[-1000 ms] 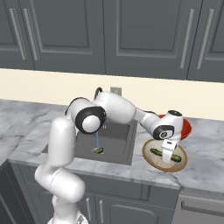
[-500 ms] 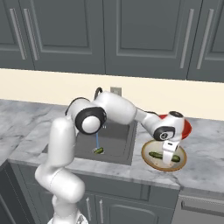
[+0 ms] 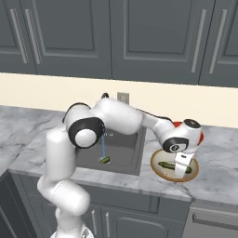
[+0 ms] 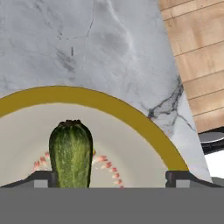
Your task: Pick the squashs from the sink and place them in one bowl. Place the onion in the other bowl. Then turn off the sink faucet.
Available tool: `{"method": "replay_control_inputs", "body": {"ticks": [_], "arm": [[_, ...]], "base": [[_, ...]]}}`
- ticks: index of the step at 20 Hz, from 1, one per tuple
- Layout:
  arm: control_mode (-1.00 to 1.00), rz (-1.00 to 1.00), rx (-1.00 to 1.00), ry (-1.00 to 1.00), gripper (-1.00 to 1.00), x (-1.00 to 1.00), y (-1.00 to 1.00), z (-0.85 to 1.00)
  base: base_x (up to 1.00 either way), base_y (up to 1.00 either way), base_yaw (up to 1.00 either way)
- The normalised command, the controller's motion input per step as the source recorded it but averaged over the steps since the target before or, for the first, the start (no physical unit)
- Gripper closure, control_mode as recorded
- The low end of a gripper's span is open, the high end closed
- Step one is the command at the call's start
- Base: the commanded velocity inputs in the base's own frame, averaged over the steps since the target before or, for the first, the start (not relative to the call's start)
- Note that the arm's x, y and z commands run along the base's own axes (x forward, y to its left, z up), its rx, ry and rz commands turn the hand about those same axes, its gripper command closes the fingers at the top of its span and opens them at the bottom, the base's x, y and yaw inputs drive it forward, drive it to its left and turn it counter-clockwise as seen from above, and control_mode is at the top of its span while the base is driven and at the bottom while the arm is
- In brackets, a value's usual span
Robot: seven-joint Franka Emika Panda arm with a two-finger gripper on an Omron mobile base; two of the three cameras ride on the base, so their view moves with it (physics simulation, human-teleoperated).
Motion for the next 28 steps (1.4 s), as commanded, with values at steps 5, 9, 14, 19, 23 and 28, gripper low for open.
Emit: {"method": "replay_control_inputs", "body": {"ticks": [5,9,14,19,23,28], "arm": [[-1.00,0.00,0.00,-0.13,-1.00,-0.35,0.18,0.49],[-1.00,0.00,-0.01,-0.11,-1.00,-0.33,0.54,0.44],[-1.00,0.04,-0.06,-0.05,-1.00,-0.20,0.88,0.39],[-1.00,0.08,-0.10,0.00,-1.00,-0.11,1.00,0.31],[-1.00,0.11,-0.10,0.00,-1.00,-0.01,1.00,0.22],[-1.00,0.16,-0.08,0.00,-1.00,0.00,0.99,0.13]], "base": [[0.00,0.00,0.00],[0.00,0.00,0.00],[0.00,0.00,0.00],[0.00,0.00,0.00],[0.00,0.00,0.00],[0.00,0.00,0.00]]}}
